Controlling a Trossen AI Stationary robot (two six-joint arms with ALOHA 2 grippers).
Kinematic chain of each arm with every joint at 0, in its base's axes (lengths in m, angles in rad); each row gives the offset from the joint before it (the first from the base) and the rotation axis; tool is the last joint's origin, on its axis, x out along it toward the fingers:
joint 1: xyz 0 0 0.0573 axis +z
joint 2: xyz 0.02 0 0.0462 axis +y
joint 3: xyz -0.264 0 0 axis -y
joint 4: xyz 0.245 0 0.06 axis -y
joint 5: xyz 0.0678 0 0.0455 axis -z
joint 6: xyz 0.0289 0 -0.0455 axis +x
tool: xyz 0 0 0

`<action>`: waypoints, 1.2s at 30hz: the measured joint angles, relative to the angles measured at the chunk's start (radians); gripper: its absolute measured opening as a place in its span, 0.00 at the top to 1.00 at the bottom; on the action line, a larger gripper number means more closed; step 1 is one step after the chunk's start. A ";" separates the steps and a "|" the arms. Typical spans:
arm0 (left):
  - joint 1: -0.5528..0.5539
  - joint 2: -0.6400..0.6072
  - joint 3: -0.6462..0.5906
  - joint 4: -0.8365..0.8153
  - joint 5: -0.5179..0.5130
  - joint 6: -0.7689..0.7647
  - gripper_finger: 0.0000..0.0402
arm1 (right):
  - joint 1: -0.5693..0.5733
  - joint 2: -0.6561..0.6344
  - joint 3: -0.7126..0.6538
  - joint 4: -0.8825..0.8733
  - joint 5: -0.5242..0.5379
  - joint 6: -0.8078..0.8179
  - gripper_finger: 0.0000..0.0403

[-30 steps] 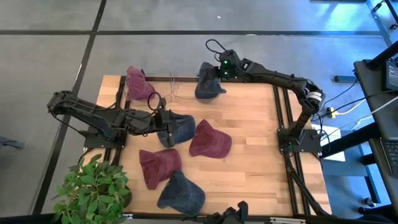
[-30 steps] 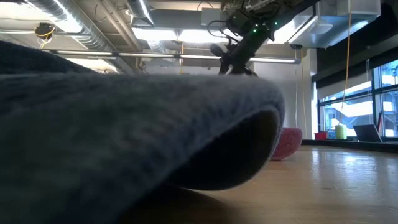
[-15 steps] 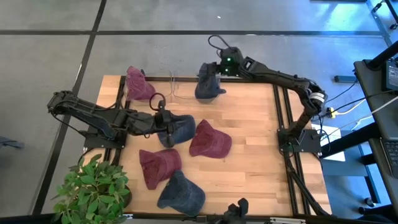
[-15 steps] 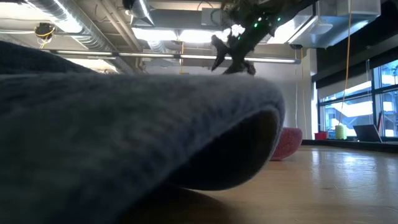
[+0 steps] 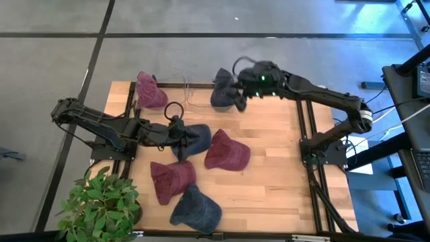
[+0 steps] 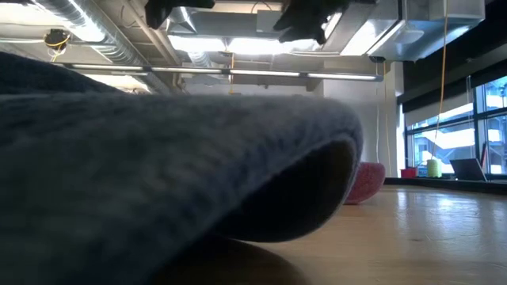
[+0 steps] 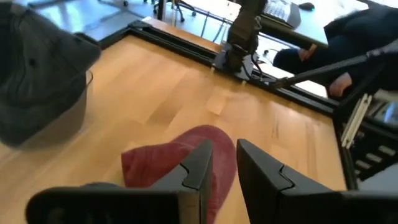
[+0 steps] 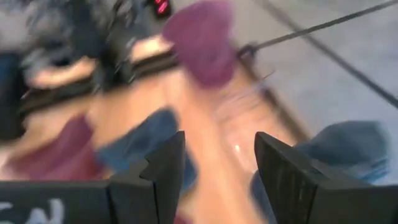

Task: Pick & Place hat
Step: Put the top blue cap into the right transparent bin

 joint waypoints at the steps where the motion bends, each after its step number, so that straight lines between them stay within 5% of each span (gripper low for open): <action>1: 0.000 0.005 0.000 0.002 -0.009 -0.027 0.82 | 0.028 -0.009 0.000 -0.044 0.000 -0.008 0.52; 6: 0.000 0.032 0.000 -0.072 -0.028 -0.161 0.72 | 0.153 -0.067 -0.038 -0.176 -0.001 -0.009 0.52; 16: -0.001 0.161 -0.001 -0.202 -0.054 -0.360 0.45 | 0.295 -0.322 -0.396 0.093 0.033 0.094 0.52; 19: 0.013 0.185 -0.001 -0.249 0.003 -0.426 0.45 | 0.297 -0.360 -0.470 0.160 0.035 0.106 0.52; 29: 0.040 0.199 -0.001 -0.736 0.041 -1.191 0.47 | 0.288 -0.360 -0.532 0.204 0.038 0.100 0.52; 36: 0.048 0.230 -0.083 -0.680 0.086 -1.382 0.48 | 0.288 -0.359 -0.532 0.263 0.038 0.069 0.52</action>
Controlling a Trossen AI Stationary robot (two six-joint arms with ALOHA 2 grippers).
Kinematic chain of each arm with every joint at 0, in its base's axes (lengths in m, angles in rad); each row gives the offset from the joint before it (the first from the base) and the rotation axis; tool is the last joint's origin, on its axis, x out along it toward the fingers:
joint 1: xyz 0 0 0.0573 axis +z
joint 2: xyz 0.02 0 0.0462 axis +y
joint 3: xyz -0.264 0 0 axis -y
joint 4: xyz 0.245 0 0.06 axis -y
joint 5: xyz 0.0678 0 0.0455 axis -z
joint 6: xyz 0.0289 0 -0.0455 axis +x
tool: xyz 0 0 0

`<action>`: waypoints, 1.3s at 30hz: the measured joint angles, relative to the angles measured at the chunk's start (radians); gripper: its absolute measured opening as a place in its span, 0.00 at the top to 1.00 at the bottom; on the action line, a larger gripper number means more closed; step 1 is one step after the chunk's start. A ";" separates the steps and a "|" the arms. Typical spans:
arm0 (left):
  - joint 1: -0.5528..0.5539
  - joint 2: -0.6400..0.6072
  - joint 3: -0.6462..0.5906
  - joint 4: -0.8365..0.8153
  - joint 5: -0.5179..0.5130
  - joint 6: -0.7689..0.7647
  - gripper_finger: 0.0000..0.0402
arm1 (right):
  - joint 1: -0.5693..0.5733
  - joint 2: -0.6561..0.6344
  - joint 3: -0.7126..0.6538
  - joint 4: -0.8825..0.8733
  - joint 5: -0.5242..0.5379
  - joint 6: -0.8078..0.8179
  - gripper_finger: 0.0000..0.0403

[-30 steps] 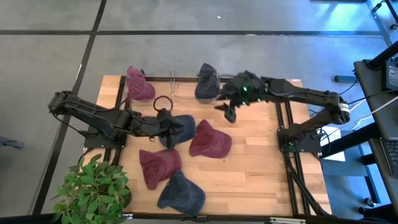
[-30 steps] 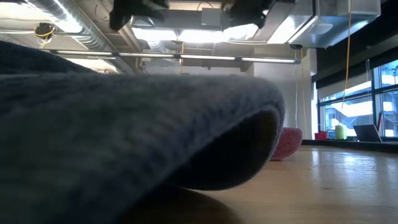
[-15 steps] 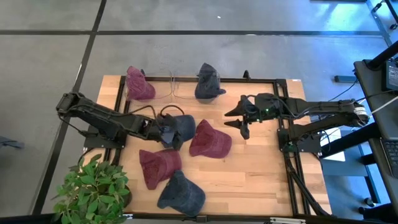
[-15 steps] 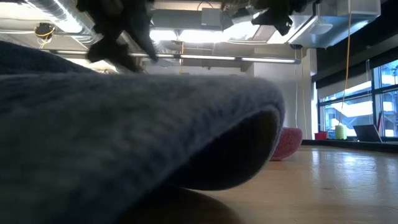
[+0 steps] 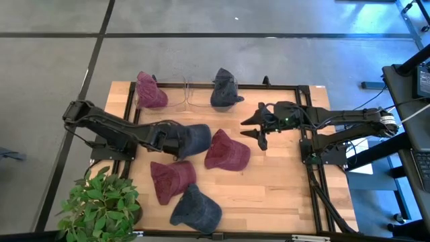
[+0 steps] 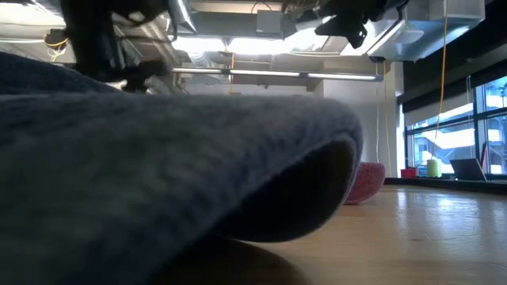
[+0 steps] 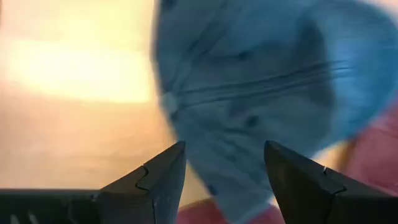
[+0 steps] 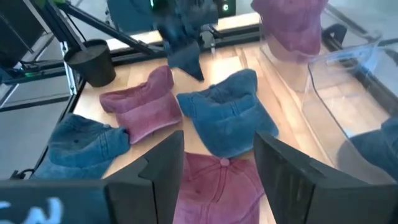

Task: Pick & Place hat
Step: Put the top blue cap into the right transparent bin

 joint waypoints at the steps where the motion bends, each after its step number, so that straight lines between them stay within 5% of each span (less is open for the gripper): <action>1: -0.001 0.008 -0.016 -0.001 0.010 -0.036 0.48 | 0.000 0.000 0.000 0.006 0.000 -0.001 0.52; 11: 0.007 0.100 -0.125 0.129 -0.013 -0.218 0.48 | 0.000 0.000 0.000 0.009 0.000 -0.002 0.52; 26: 0.059 0.227 -0.124 0.163 -0.006 -0.191 0.49 | -0.001 0.000 0.000 0.005 0.000 -0.022 0.52; 39: 0.060 0.230 -0.126 0.163 0.000 -0.130 0.87 | -0.001 0.001 0.000 0.004 0.000 -0.048 0.52</action>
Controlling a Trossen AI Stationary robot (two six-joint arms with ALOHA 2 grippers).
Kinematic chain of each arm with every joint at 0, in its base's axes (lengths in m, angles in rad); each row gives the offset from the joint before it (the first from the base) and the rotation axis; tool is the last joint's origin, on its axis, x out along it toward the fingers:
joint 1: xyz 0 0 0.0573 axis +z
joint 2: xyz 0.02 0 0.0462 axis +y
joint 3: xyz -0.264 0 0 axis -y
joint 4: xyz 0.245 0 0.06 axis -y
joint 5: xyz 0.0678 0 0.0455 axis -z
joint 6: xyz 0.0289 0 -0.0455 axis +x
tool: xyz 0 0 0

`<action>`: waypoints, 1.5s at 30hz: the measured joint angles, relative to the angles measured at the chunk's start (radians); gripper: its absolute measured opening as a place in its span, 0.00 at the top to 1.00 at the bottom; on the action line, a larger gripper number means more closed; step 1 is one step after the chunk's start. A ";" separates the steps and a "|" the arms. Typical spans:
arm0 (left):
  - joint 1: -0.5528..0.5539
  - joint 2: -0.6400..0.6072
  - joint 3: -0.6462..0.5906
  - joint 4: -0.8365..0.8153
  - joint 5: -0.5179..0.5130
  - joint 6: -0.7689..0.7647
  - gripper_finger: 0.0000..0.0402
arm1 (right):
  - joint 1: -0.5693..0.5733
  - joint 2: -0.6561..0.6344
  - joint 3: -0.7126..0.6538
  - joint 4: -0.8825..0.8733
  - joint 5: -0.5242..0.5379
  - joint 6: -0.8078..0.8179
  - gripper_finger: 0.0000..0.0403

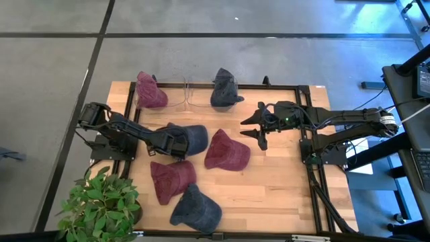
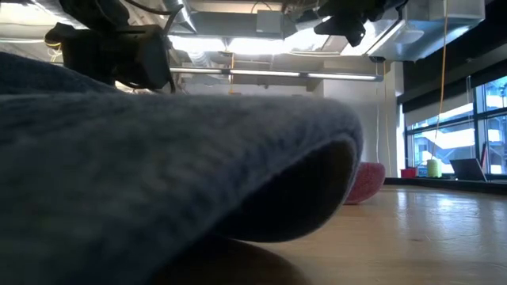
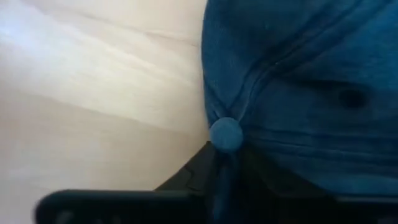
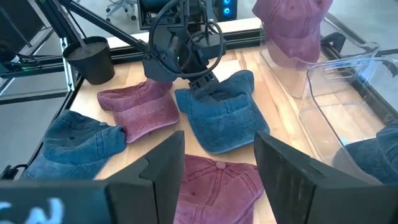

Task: Pick & Place hat
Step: Put the top blue cap into the right transparent bin

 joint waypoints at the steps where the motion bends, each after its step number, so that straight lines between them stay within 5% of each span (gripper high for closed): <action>1: 0.000 0.000 0.000 0.003 -0.005 0.020 0.91 | 0.000 0.000 0.000 0.000 0.000 -0.003 0.52; 4: 0.000 -0.007 -0.001 0.013 -0.021 0.091 0.97 | 0.000 0.000 0.000 -0.001 0.000 -0.003 0.52; 15: 0.001 -0.124 0.133 0.016 -0.050 0.572 0.99 | 0.000 0.000 0.001 -0.001 0.014 -0.024 0.52; 21: 0.021 -0.166 0.288 0.016 -0.068 0.956 0.99 | -0.007 0.000 0.001 0.002 0.073 -0.034 0.52; 27: 0.062 -0.167 0.459 0.054 0.037 1.449 0.99 | -0.039 0.002 0.018 0.011 -0.024 -0.055 0.52; 35: 0.100 -0.167 0.590 0.087 0.082 1.860 0.99 | -0.053 0.134 0.228 -0.084 -0.064 -0.083 0.52; 45: 0.110 -0.167 0.624 0.113 0.081 2.053 0.99 | -0.052 0.407 0.580 -0.281 -0.063 -0.131 0.52</action>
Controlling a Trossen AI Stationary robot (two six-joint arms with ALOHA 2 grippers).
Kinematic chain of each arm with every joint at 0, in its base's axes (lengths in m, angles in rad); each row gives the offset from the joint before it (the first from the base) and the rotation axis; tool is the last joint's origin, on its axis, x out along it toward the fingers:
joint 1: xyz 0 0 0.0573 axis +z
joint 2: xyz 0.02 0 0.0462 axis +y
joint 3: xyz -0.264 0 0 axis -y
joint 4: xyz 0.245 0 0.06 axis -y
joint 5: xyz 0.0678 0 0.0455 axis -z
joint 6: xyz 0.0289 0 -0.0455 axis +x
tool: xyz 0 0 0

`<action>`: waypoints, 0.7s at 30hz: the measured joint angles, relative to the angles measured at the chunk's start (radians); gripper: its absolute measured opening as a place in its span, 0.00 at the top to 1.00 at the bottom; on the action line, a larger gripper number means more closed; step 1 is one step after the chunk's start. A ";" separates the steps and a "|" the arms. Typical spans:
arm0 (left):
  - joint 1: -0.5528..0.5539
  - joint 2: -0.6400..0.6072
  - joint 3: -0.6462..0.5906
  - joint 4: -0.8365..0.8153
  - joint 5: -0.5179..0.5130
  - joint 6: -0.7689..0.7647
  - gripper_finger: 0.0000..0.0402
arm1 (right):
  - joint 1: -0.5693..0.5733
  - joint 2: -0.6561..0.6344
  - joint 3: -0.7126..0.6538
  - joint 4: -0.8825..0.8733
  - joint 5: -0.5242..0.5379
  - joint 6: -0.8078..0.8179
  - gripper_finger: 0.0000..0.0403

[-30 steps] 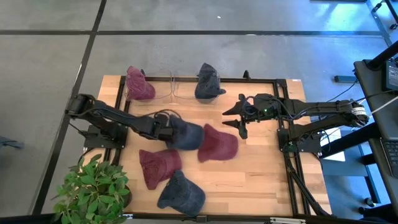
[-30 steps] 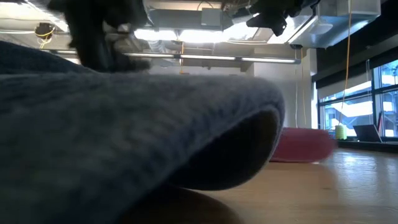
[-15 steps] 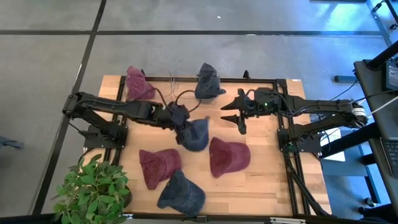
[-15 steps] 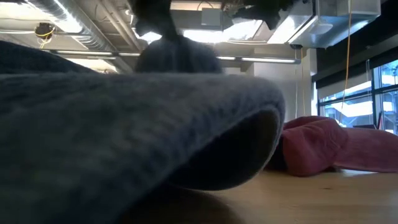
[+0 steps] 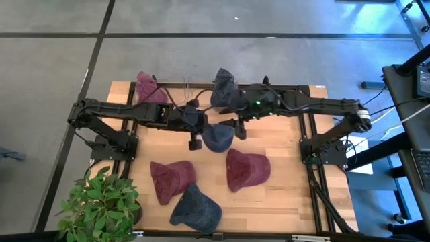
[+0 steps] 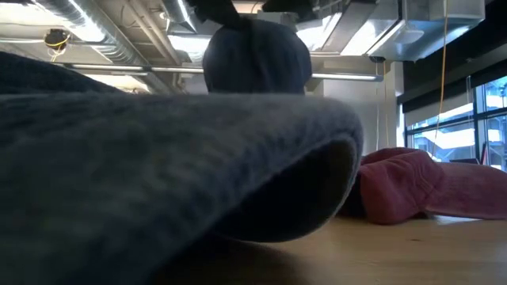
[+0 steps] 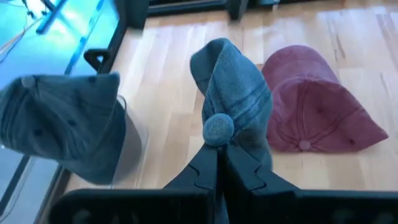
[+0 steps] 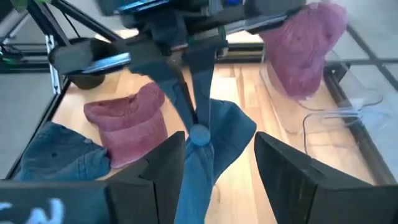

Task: Pick & Place hat
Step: Put the top blue cap into the right transparent bin

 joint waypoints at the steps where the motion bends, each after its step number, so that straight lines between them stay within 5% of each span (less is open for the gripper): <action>1: 0.000 0.000 0.000 0.006 0.000 0.000 0.99 | 0.000 0.021 0.027 -0.023 0.000 -0.001 0.52; 9: 0.000 0.000 0.000 0.051 -0.052 0.018 0.99 | 0.013 0.132 0.127 -0.118 -0.001 0.002 0.52; 21: -0.001 0.000 0.000 0.119 -0.077 0.046 0.99 | 0.012 0.136 0.134 -0.188 -0.002 0.075 0.58</action>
